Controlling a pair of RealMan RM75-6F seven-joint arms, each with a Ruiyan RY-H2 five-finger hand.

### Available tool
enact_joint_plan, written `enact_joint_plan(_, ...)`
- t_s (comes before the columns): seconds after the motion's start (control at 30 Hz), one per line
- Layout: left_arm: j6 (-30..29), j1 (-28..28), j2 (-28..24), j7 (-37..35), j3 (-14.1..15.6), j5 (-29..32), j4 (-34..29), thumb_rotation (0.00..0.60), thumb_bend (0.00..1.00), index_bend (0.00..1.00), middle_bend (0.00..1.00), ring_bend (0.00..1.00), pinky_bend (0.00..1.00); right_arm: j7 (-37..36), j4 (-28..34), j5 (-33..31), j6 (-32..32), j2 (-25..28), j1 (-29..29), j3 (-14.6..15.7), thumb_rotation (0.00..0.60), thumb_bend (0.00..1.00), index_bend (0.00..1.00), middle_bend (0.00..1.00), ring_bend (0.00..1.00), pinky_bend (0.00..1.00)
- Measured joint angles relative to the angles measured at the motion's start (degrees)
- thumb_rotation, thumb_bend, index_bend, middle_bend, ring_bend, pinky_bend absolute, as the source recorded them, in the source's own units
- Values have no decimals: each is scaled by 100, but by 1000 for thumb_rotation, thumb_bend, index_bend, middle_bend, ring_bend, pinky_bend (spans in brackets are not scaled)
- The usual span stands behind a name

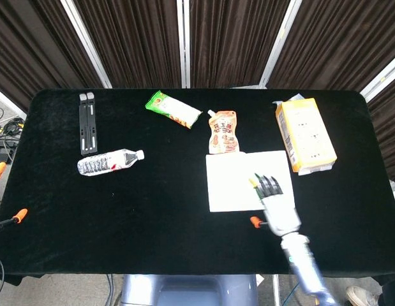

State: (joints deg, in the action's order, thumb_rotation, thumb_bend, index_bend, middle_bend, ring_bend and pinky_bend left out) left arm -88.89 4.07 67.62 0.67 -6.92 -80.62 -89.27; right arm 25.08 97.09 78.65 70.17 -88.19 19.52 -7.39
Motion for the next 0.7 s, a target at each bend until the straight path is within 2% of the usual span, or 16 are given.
enact_joint_plan(0.27,99,29,-32,-107,-11,22,29,600,86,0,0,0,0,434,-282,-567,-150,-771,254,-98,600,170,0,0,0,0)
enact_joint_plan(0.7,90,65,-54,-163,-28,-51,-26,600,86,0,0,0,0,584,-851,-834,-211,-1207,409,-74,600,168,0,0,0,0)
